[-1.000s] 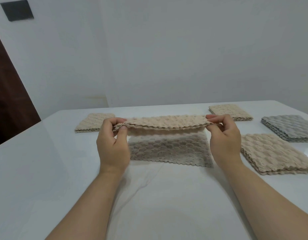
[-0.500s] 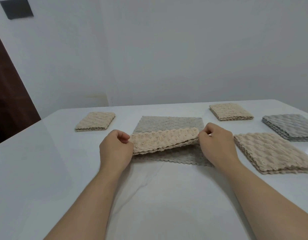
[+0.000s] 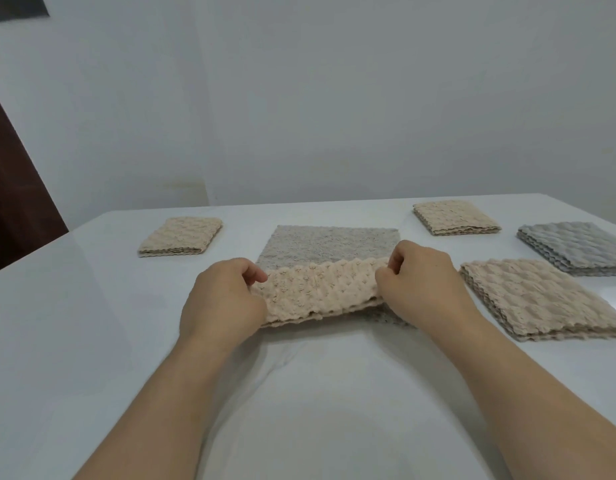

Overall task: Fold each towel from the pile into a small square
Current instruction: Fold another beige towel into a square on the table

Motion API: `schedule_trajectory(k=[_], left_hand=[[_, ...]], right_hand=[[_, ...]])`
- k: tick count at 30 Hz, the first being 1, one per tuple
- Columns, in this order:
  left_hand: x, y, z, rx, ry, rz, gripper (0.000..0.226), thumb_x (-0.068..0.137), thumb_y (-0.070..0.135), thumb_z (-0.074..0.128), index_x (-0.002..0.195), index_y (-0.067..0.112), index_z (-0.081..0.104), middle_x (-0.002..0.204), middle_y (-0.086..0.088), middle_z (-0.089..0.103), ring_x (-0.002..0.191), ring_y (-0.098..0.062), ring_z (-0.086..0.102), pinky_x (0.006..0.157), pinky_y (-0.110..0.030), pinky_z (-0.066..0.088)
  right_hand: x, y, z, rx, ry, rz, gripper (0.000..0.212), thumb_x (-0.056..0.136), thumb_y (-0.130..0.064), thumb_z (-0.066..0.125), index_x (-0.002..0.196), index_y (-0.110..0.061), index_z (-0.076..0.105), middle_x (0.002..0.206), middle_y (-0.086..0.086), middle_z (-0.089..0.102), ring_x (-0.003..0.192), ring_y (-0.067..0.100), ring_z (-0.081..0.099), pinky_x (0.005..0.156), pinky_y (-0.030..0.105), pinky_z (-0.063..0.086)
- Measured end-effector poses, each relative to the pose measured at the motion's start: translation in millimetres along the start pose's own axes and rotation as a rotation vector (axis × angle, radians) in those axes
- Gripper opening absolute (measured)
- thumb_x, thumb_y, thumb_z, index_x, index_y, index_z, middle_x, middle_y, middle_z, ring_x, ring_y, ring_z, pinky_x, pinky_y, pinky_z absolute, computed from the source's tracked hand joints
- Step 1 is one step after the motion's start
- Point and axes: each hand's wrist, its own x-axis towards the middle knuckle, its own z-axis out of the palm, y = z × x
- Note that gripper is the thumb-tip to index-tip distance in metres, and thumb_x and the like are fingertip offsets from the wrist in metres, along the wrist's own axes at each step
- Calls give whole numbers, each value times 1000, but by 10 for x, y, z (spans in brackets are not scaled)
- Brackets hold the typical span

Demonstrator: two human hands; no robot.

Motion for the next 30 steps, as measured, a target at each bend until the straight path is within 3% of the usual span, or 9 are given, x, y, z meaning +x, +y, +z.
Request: schedule_trajectory(k=[5, 9, 11, 18, 22, 27, 30], left_hand=[[-34, -3, -25, 143, -84, -36, 49, 72, 4, 62, 115, 26, 70, 109, 8, 67, 102, -17, 63, 90, -33, 55], [-58, 28, -42, 108, -32, -55, 21, 79, 13, 59, 93, 17, 74, 91, 1, 72, 88, -20, 68, 80, -36, 58], [-60, 34, -57, 165, 4, -27, 18, 84, 14, 54, 81, 14, 72, 82, -2, 71, 84, -23, 66, 74, -36, 57], [-82, 6, -31, 285, -63, -34, 23, 75, 0, 54, 82, 11, 74, 90, -7, 71, 89, -27, 67, 77, -38, 59], [-70, -36, 31, 403, -164, -58, 23, 79, 9, 52, 90, 21, 69, 102, -2, 66, 98, -25, 61, 84, -38, 56], [-118, 50, 36, 617, -58, 76, 29, 84, 20, 55, 110, 31, 63, 114, 3, 59, 115, -24, 49, 92, -39, 37], [-91, 52, 141, 383, 57, 358, 32, 93, 24, 57, 125, 29, 61, 126, 4, 59, 123, -22, 47, 101, -38, 36]], right_hand=[[-55, -31, 12, -121, -70, 4, 7, 79, -13, 49, 82, -14, 55, 82, 4, 60, 75, 24, 58, 65, 41, 55], [-109, -31, -26, -160, -117, 28, 10, 76, -9, 49, 81, -14, 55, 83, 5, 59, 74, 25, 58, 59, 35, 51], [-139, -35, -42, -180, -129, 35, 9, 76, -8, 49, 81, -14, 55, 83, 5, 58, 73, 25, 58, 58, 32, 48], [-217, -92, -91, -308, -274, 70, 9, 80, -10, 51, 76, -18, 49, 80, 0, 51, 69, 21, 54, 52, 26, 39], [-263, -133, -94, -469, -331, 56, 13, 83, -19, 49, 75, -23, 39, 78, -3, 41, 83, 25, 50, 67, 30, 38], [-311, -207, -120, -629, -222, 27, 7, 83, -30, 48, 85, -24, 48, 91, 0, 49, 108, 28, 47, 97, 44, 32], [-271, -200, -41, -550, -6, -88, 20, 87, -35, 46, 90, -22, 60, 100, 1, 59, 107, 27, 49, 92, 43, 35]])
